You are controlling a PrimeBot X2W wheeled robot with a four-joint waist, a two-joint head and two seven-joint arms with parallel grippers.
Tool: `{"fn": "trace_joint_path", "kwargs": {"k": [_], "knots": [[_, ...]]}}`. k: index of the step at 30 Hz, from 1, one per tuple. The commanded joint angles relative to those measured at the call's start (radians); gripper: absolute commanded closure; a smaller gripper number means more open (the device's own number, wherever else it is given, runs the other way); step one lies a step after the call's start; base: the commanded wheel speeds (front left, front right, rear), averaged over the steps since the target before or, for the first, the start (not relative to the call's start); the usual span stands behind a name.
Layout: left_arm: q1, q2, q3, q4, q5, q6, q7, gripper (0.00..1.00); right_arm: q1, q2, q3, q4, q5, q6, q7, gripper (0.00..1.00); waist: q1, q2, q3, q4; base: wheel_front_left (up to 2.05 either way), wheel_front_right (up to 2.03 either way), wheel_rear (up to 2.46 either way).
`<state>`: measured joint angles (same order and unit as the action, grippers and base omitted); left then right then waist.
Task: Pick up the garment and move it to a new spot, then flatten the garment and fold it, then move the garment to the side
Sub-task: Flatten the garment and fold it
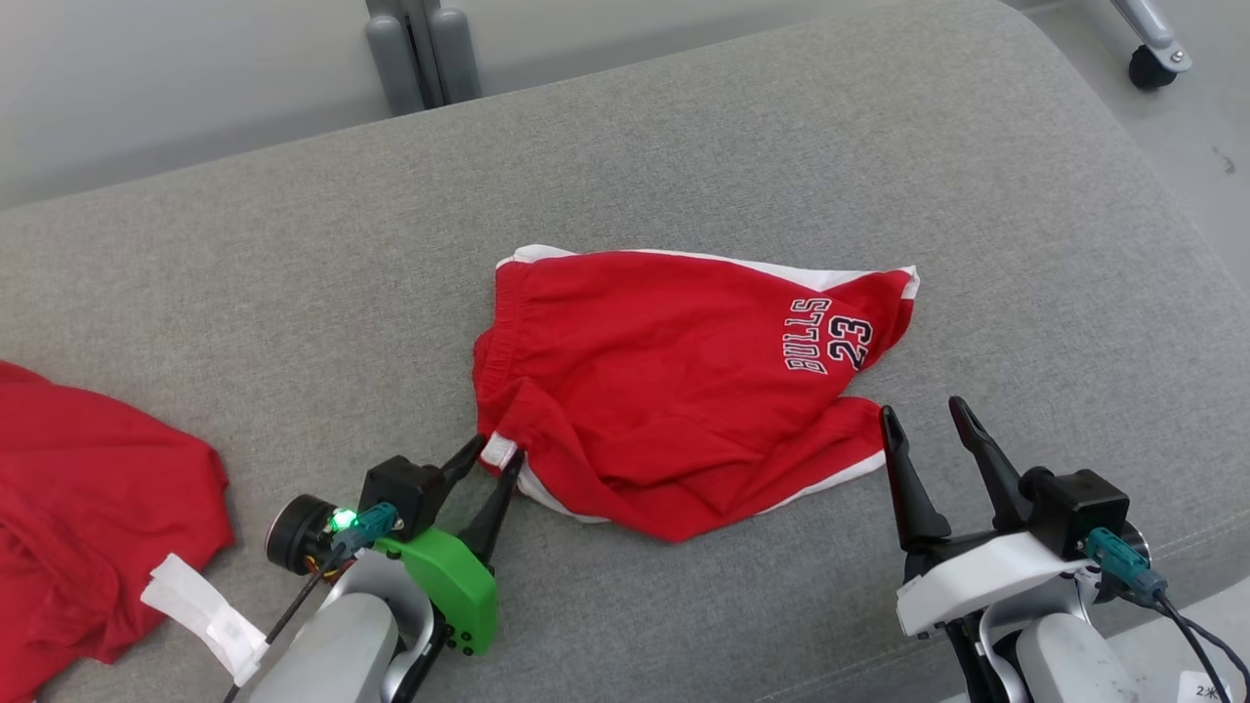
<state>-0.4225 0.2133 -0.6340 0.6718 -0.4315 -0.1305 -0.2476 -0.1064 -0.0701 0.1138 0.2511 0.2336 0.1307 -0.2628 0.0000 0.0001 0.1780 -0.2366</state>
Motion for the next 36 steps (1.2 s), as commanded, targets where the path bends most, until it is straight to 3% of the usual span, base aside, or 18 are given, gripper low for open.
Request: {"fn": "trace_joint_path", "kwargs": {"k": [1,19,29,31,36], "knots": [[-0.021,0.012,-0.003,0.002,-0.009,0.001,-0.008,1.0,-0.006,0.003,0.001,0.005,-0.004,0.0,-0.003,0.0,0.0,-0.0001,-0.001,0.003,0.0,0.0,0.0],[0.043,0.001,-0.007,-0.045,-0.012,0.001,-0.018,1.0,-0.11,0.018,-0.129,0.339,-0.129,0.0,0.072,0.0,0.0,-0.0001,-0.043,0.064,0.0,0.0,0.0],[0.024,-0.002,-0.014,-0.065,-0.003,0.002,-0.018,1.0,-0.217,0.019,-0.116,0.532,-0.131,0.0,0.082,0.0,0.0,-0.0001,-0.025,0.095,0.0,0.0,0.0],[0.022,-0.001,-0.016,-0.063,-0.001,0.003,-0.018,1.0,-0.229,0.019,-0.11,0.566,-0.122,0.0,0.081,1.0,0.0,-0.0001,-0.025,0.099,0.0,0.0,0.0],[0.022,0.006,-0.019,-0.047,-0.002,0.008,-0.017,1.0,-0.239,0.017,-0.081,0.603,-0.056,-0.001,0.064,1.0,0.0,-0.0001,-0.041,0.105,0.0,0.0,0.0]]}}
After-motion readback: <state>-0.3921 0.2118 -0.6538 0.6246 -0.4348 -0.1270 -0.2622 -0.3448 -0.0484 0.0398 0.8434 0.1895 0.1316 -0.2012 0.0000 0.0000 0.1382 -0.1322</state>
